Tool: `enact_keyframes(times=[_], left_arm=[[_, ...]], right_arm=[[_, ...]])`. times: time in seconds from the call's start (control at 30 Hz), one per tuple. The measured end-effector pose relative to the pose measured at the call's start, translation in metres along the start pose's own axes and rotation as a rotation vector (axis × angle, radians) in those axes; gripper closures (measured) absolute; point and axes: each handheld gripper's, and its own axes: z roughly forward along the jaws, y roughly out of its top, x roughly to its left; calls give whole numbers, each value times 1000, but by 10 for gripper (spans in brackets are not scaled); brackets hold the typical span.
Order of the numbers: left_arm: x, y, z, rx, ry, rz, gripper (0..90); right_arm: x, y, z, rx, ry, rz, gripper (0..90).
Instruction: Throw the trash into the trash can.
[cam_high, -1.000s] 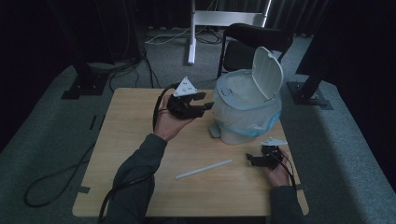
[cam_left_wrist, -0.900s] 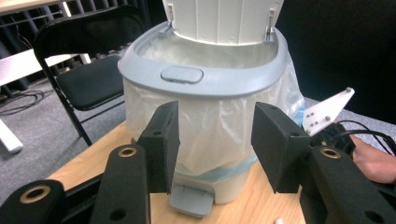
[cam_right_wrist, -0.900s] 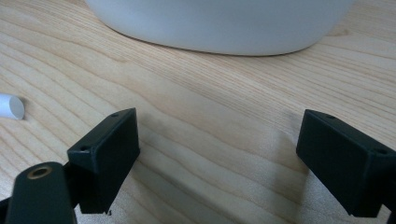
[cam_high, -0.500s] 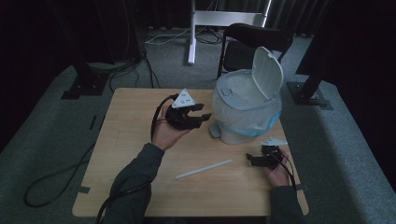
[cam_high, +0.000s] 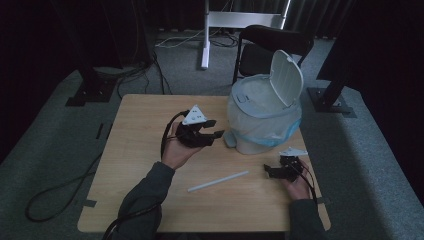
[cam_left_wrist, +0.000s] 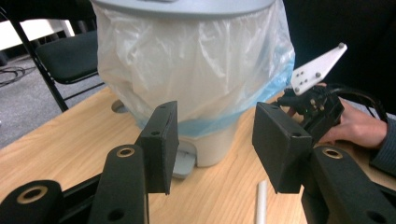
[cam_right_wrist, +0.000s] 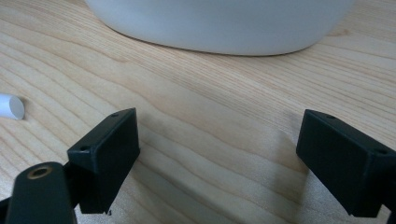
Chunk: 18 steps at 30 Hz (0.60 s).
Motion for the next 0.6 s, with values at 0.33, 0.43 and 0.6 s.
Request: enact_keyframes(times=[0.33,0.43,0.6], left_arm=[[-7,-19,0,27,-11,-2,507],[-9,-24,1,41,-17,-3,508],[-17,-37,9,81,-40,2,509]], right_arm=[[0,0,0,0,0,1,122],[0,0,0,0,-1,0,121],[0,0,0,0,-1,-1,121]])
